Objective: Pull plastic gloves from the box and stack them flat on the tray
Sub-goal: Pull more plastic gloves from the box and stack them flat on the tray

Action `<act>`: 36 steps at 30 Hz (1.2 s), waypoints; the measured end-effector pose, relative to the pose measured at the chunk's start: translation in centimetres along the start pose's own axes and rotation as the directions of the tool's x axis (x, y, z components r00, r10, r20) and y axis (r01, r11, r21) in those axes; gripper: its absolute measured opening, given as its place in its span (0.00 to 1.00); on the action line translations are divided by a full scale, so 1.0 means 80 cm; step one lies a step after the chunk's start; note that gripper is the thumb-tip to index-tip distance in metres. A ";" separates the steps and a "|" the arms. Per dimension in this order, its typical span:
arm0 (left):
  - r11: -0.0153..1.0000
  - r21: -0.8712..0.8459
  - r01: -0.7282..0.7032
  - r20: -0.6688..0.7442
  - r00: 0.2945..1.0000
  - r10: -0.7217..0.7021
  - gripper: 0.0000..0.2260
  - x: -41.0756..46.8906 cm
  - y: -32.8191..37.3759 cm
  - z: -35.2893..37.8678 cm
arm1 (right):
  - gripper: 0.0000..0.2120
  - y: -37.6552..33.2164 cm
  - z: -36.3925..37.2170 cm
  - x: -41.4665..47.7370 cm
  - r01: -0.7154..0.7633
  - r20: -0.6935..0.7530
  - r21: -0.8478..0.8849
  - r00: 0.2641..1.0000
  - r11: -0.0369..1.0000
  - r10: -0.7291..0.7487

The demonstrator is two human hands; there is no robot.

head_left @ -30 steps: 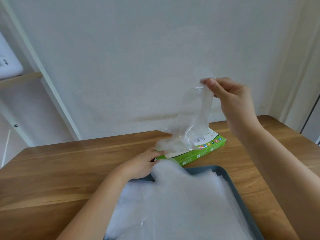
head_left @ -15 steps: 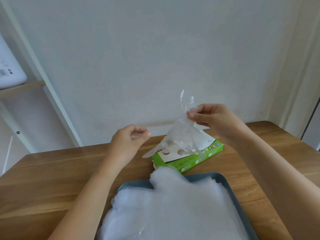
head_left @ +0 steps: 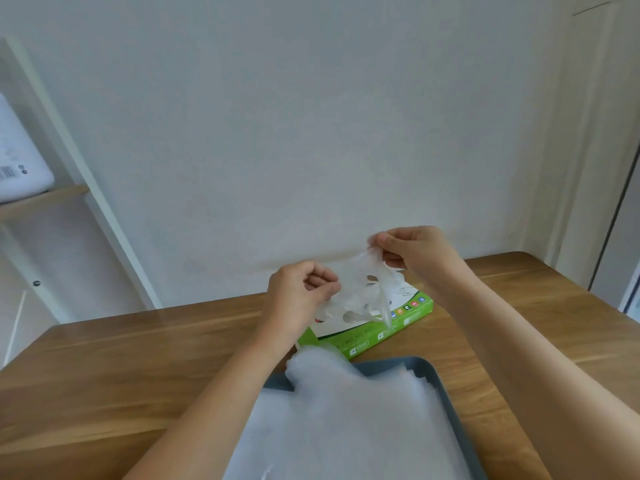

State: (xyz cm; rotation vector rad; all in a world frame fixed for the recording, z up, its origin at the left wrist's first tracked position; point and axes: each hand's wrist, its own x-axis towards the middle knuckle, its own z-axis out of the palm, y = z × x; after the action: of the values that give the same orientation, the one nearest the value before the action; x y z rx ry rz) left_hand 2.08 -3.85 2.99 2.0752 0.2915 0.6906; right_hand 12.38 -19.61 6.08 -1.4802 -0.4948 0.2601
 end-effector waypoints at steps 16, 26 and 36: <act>0.974 -0.204 0.103 0.159 0.985 -0.071 0.07 -0.008 0.067 0.014 | 0.11 -0.041 0.004 -0.020 0.100 0.031 0.034 0.994 0.994 -0.101; 0.873 -0.404 0.274 -0.047 0.947 -0.319 0.13 -0.006 0.072 0.007 | 0.17 -0.017 -0.016 -0.021 0.009 0.478 -0.354 0.861 0.935 0.173; 0.807 -0.478 0.346 0.136 0.937 -0.322 0.09 -0.060 0.069 -0.017 | 0.03 -0.052 -0.005 -0.047 0.089 0.027 0.206 0.995 0.975 -0.097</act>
State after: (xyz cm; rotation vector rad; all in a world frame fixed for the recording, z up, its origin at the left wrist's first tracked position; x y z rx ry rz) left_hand -2.96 -8.20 6.41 1.4914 0.3952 0.4380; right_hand 8.72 -22.04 9.62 -1.2506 -0.5497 0.2570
